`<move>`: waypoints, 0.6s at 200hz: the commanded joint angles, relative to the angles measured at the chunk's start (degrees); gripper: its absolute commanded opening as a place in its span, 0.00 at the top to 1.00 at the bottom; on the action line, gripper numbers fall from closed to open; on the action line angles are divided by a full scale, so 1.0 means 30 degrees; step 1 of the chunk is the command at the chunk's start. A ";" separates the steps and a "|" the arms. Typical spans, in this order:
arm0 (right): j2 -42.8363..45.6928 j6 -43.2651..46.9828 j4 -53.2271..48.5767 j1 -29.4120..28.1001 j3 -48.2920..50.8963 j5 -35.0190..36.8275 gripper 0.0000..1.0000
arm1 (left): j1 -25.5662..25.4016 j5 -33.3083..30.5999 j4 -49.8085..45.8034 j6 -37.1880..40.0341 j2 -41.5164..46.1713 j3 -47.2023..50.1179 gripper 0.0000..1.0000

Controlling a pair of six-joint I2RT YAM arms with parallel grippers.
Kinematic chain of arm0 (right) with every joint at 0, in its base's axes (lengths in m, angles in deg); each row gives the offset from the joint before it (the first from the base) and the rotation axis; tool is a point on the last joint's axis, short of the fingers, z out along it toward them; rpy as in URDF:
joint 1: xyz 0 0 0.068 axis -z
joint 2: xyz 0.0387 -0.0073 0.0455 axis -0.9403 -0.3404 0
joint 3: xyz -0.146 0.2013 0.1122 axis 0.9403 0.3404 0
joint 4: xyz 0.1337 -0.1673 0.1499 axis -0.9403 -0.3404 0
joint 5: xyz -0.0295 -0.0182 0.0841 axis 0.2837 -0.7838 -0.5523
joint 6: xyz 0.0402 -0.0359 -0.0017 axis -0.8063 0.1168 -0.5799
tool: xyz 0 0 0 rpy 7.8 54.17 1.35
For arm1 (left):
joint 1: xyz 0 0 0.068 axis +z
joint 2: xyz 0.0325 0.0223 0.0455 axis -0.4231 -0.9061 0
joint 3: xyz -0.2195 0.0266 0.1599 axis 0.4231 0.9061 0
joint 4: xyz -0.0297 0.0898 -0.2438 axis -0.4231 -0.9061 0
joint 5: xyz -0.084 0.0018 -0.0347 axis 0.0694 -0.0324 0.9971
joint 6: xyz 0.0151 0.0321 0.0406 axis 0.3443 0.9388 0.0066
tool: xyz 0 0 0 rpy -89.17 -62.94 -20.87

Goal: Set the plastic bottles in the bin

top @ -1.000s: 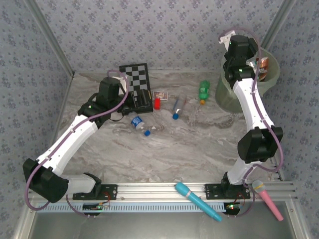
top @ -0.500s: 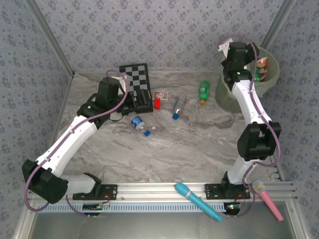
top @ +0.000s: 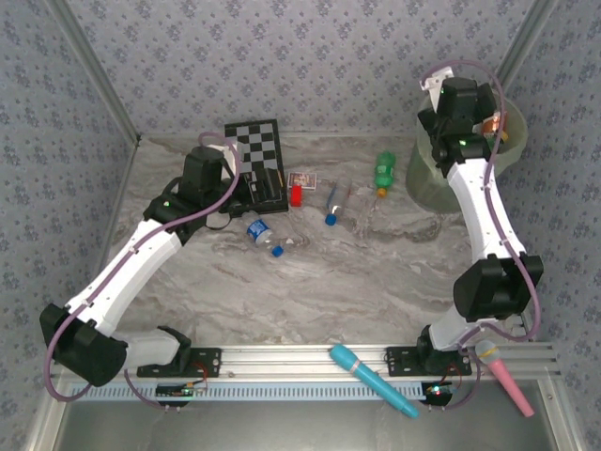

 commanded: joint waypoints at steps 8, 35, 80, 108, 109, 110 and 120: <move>0.1069 -0.2477 -0.1669 -0.0401 -0.0467 -0.0914 0.00 | -0.0101 -0.0549 -0.0205 0.0195 0.0672 0.0271 0.00; 0.1584 -0.3708 -0.2464 -0.1230 -0.0106 -0.1343 0.00 | -0.0019 -0.1061 -0.0509 -0.0316 0.0647 0.0686 0.00; 0.2360 -0.5852 -0.3090 -0.3372 0.1398 -0.2265 0.00 | 0.0295 -0.1952 -0.1021 -0.1594 0.0727 0.1718 0.00; 0.2625 -0.6551 -0.2733 -0.4989 0.2725 -0.2313 0.00 | 0.0462 -0.2919 -0.1598 -0.2174 0.0961 0.2319 0.00; 0.2637 -0.6588 -0.2728 -0.5031 0.2755 -0.2342 0.00 | 0.0456 -0.2962 -0.1613 -0.2199 0.0976 0.2344 0.00; 0.2642 -0.6636 -0.2726 -0.5051 0.2784 -0.2371 0.00 | 0.0453 -0.3027 -0.1650 -0.2212 0.0984 0.2357 0.00; 0.2611 -0.7236 -0.2824 -0.5417 0.3048 -0.2809 0.00 | 0.0507 -0.3412 -0.2028 -0.2440 0.1001 0.2506 0.00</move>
